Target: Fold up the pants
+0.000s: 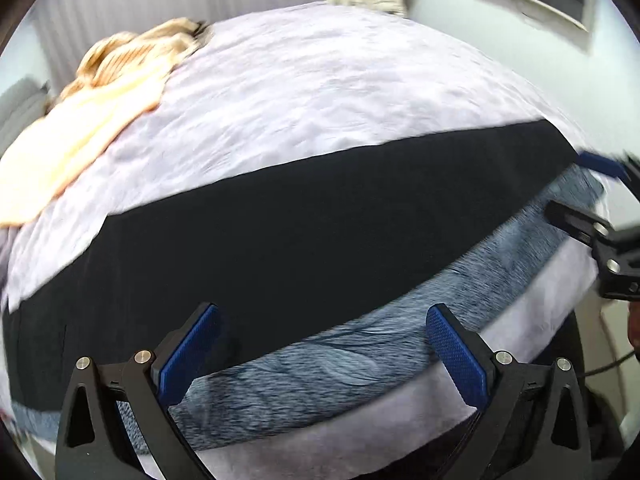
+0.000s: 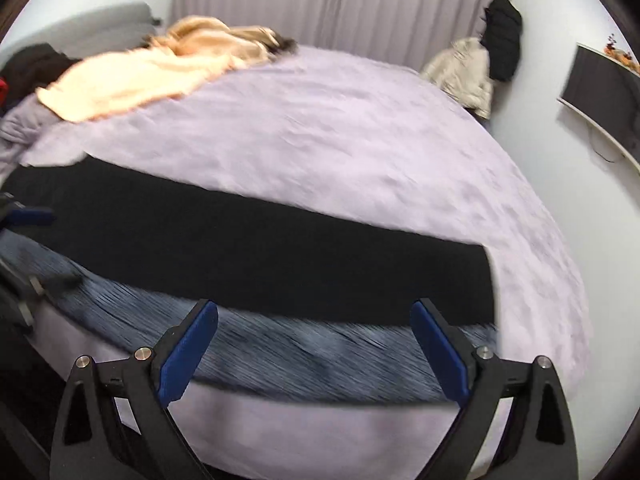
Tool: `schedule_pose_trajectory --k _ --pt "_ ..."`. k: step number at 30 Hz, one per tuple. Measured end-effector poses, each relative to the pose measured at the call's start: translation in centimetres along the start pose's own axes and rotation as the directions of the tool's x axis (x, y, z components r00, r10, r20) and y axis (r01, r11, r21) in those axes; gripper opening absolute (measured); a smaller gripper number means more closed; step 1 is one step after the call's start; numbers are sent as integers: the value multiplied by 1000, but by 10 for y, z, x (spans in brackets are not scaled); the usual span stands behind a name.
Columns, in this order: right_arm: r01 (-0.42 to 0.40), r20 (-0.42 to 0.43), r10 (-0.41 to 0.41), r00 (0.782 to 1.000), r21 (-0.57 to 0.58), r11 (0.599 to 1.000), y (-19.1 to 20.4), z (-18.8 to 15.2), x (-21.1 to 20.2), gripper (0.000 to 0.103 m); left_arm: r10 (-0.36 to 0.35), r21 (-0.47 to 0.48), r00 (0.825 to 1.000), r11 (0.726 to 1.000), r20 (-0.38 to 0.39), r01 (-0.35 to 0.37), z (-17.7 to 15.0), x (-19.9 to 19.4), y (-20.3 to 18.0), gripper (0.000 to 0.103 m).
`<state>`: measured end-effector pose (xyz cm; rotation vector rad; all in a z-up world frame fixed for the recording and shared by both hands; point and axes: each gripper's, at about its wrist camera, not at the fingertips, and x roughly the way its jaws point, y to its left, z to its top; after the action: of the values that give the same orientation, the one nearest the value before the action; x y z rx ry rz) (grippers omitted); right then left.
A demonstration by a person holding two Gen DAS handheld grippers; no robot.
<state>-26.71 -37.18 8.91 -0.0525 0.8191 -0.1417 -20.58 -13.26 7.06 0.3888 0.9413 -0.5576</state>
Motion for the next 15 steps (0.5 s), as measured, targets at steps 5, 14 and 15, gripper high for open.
schedule_pose_trajectory --k 5,14,15 --pt "55 -73 -65 995 -130 990 28 -8 35 98 108 8 991 994 -84 -107 -19 15 5 103" --pt "192 -165 -168 972 143 971 -50 -14 38 102 103 -274 990 953 -97 -126 -28 -8 81 103" --pt "173 -141 -155 978 129 976 -42 -11 35 102 97 -271 992 956 -80 -115 -23 -9 79 103"
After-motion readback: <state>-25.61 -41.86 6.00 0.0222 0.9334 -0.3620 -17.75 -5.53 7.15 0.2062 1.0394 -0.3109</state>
